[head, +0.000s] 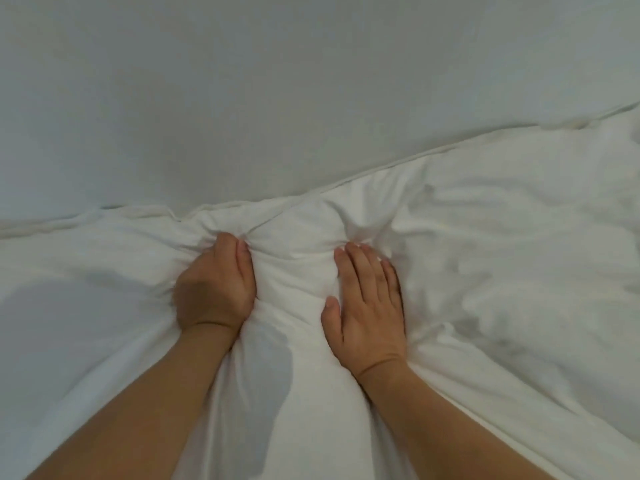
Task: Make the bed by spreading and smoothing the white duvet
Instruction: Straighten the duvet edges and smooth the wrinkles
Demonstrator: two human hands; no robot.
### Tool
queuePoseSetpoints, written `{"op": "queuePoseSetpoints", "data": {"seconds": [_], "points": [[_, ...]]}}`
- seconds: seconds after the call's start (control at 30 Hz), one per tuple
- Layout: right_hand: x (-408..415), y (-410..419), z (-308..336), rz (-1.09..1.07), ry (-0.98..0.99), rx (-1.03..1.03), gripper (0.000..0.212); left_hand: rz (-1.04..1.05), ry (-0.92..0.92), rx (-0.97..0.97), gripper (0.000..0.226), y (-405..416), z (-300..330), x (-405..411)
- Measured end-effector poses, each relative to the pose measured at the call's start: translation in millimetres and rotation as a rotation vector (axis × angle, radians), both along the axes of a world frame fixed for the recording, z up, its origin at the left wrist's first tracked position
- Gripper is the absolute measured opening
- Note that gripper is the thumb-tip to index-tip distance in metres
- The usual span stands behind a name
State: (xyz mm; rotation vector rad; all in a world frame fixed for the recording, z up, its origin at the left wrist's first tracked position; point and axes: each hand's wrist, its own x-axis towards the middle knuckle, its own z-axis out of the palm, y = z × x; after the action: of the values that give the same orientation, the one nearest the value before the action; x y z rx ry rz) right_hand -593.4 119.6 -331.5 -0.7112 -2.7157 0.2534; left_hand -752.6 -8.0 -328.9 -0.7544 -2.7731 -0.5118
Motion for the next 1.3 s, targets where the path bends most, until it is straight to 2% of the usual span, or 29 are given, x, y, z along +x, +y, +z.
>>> {"op": "queuePoseSetpoints", "data": {"seconds": [0.27,0.57,0.7,0.9,1.0,1.1,1.2,1.23,1.3], "points": [[-4,5,-4,0.001,0.034,-0.007,0.064,0.045,-0.061,-0.003,0.034,11,-4,-3],[-1,4,-4,0.009,0.095,-0.007,0.064,0.023,0.070,0.051,0.034,6,-6,2],[-3,3,-2,0.002,0.123,-0.014,0.064,0.033,0.068,0.029,0.033,5,-9,1],[-3,0,12,0.001,0.058,-0.054,0.059,0.036,0.040,0.044,0.038,7,-12,-1],[2,-5,33,0.001,-0.003,-0.064,0.049,-0.005,0.016,0.061,0.038,6,-14,-1],[12,-30,71,-0.119,-0.050,-0.222,0.046,-0.055,0.020,0.078,0.035,6,-20,-6],[24,-82,81,-0.176,0.051,-0.406,0.044,-0.096,0.014,0.111,0.036,6,-26,-10],[23,-100,75,-0.196,0.039,-0.413,0.046,-0.107,0.007,0.117,0.037,6,-26,-10],[20,-122,50,-0.239,-0.089,-0.262,0.049,-0.128,0.006,0.123,0.038,4,-26,-14]]}}
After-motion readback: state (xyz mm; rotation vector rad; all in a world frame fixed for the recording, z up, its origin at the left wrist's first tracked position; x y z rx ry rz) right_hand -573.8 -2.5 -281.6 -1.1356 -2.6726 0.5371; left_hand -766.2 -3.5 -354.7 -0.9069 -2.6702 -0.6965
